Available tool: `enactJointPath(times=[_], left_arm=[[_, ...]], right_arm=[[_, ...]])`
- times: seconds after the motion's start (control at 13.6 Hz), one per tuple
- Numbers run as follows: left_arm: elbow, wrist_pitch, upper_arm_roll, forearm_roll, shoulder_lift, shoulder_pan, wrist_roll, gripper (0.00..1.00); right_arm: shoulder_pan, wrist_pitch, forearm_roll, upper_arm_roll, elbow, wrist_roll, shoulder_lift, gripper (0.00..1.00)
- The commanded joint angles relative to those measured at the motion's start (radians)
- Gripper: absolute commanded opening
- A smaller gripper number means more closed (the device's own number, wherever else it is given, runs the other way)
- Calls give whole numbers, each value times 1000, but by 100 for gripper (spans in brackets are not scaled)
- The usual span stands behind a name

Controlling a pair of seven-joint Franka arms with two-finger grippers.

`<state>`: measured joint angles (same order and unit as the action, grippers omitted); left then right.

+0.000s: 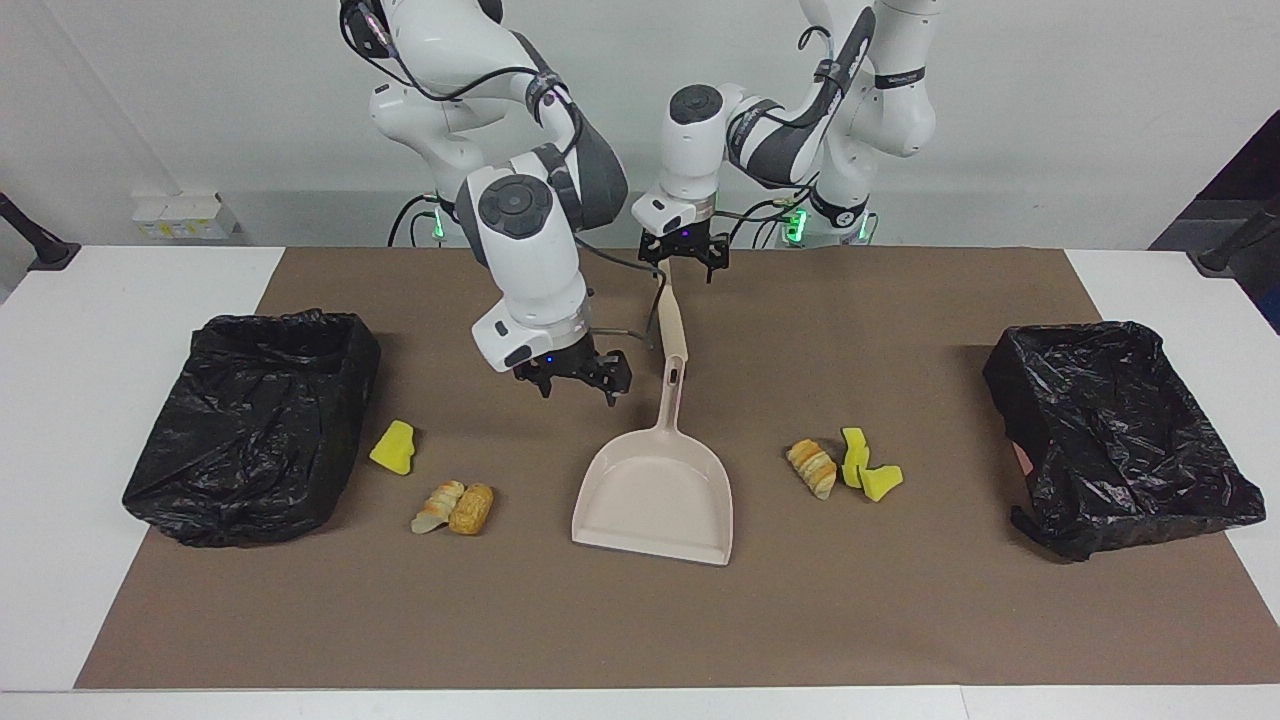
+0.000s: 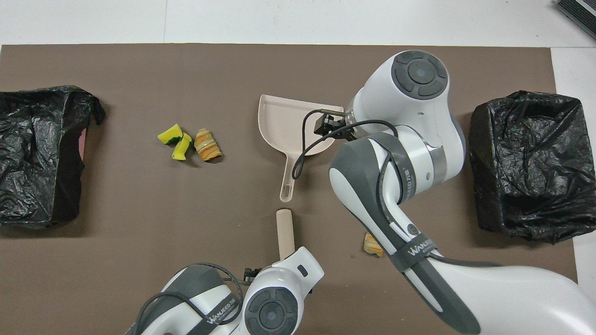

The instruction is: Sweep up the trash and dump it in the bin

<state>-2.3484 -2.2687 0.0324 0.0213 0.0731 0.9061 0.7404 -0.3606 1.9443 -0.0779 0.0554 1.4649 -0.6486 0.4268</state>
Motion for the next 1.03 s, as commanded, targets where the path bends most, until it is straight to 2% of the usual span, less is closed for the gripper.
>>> enactJointPath(times=[0.0, 0.22, 0.29, 0.44, 0.52, 0.59, 0.66, 0.74, 0.88, 0.96], left_arm=[[-72, -69, -19, 8, 20, 57, 53, 100], [-77, -68, -19, 9, 25, 85, 92, 100], [-75, -66, -19, 9, 24, 85, 96, 87], [-75, -66, -17, 11, 24, 85, 93, 44], [-77, -65, -17, 12, 25, 85, 91, 34], [-77, -65, -17, 12, 24, 85, 91, 43], [-77, -61, -17, 12, 25, 85, 89, 27], [-81, -51, -17, 12, 27, 85, 86, 0], [-65, -42, -22, 12, 16, 80, 76, 0], [-58, -23, -22, 12, 20, 70, 67, 0]], right_arm=[[-21, 51, -23, -2, -75, -51, 93, 100], [-47, 140, -22, -3, -86, -83, 174, 100], [-61, 137, -22, -3, -113, -89, 196, 100], [-80, 142, -22, -2, -127, -135, 208, 100], [-86, 122, -22, -2, -126, -141, 205, 100], [-112, 110, -25, -2, -120, -152, 195, 100], [-141, 105, -26, -3, -115, -169, 188, 96], [-152, 99, -10, -6, -98, -183, 179, 94], [-162, 76, -2, -6, -34, -189, 139, 80], [-176, 65, 18, -6, 3, -189, 118, 77]])
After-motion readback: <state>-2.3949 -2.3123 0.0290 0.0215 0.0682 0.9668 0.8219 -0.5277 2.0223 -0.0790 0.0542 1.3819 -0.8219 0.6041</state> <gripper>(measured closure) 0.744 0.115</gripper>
